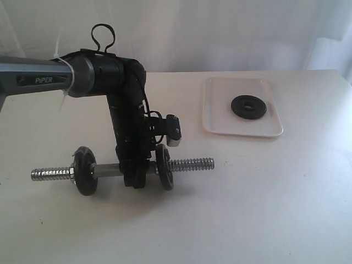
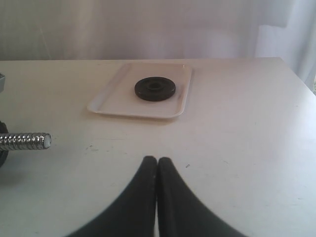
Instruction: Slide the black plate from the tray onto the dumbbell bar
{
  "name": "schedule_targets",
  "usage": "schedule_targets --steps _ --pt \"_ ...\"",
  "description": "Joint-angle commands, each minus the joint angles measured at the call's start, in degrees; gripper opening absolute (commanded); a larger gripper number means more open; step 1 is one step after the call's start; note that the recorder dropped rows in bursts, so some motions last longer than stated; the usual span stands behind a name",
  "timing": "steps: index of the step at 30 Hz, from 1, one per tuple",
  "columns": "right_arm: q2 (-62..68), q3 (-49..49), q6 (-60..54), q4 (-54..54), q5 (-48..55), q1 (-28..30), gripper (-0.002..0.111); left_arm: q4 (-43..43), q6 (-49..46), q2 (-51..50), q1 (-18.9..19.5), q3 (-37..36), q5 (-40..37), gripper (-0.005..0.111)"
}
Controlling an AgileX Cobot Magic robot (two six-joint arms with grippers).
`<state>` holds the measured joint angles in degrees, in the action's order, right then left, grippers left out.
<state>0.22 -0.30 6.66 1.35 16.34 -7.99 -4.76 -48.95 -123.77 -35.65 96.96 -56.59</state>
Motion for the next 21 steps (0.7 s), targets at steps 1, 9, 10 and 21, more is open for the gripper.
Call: schedule_targets --steps 1,9,10,21 --pt "-0.2 0.3 0.2 0.1 -0.1 0.0 0.000 1.4 -0.8 1.1 0.5 -0.2 -0.8 0.000" --pt "-0.2 0.3 0.2 0.1 -0.1 0.0 0.000 1.4 -0.8 1.1 0.5 -0.2 2.6 0.000" --pt "-0.2 0.3 0.2 0.1 -0.1 0.0 0.000 1.4 -0.8 1.1 0.5 -0.2 2.7 0.000" --pt "-0.2 0.3 0.2 0.1 -0.1 0.0 0.000 1.4 -0.8 1.1 0.5 -0.2 3.4 0.000"
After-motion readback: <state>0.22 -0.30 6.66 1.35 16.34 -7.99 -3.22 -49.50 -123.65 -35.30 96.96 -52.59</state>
